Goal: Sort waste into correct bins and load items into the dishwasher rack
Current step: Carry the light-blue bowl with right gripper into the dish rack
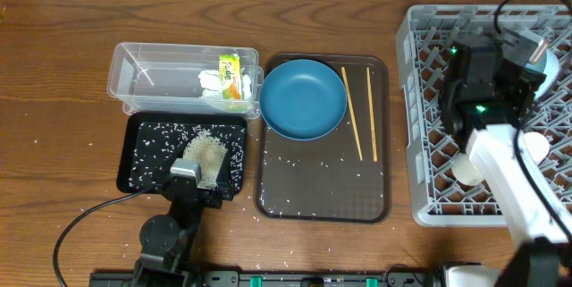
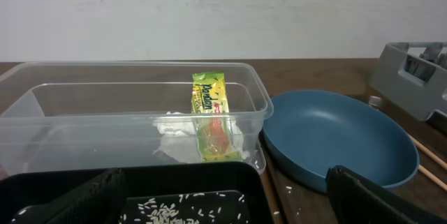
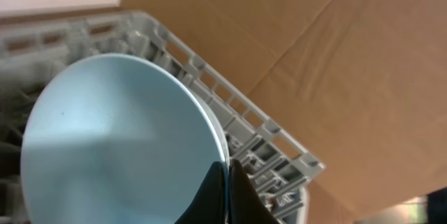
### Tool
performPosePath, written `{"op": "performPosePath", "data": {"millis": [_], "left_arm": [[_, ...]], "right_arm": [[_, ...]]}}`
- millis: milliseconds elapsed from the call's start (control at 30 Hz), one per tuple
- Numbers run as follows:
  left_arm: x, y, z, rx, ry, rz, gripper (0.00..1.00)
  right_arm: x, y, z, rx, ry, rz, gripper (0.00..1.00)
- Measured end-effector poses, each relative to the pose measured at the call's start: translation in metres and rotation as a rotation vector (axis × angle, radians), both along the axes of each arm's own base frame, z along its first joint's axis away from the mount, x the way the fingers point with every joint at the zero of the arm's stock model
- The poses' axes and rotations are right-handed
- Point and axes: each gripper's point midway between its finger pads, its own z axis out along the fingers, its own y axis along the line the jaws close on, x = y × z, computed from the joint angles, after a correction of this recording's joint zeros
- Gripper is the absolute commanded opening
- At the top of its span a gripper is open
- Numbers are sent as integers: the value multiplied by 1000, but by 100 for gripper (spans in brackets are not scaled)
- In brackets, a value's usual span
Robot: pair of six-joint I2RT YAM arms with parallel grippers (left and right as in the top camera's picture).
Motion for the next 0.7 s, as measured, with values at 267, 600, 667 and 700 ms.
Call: {"op": "performPosePath", "data": {"millis": [267,600,667,700], "left_arm": [[0,0,0,0,0,0,93],[0,0,0,0,0,0,93],[0,0,0,0,0,0,93],[0,0,0,0,0,0,94]], "right_arm": [[19,2,-40,-75,180,-2,1],[30,11,-48,-119,229,13,1],[35,10,-46,-120,228,29,1],[37,9,-46,-120,233,39,1]]}}
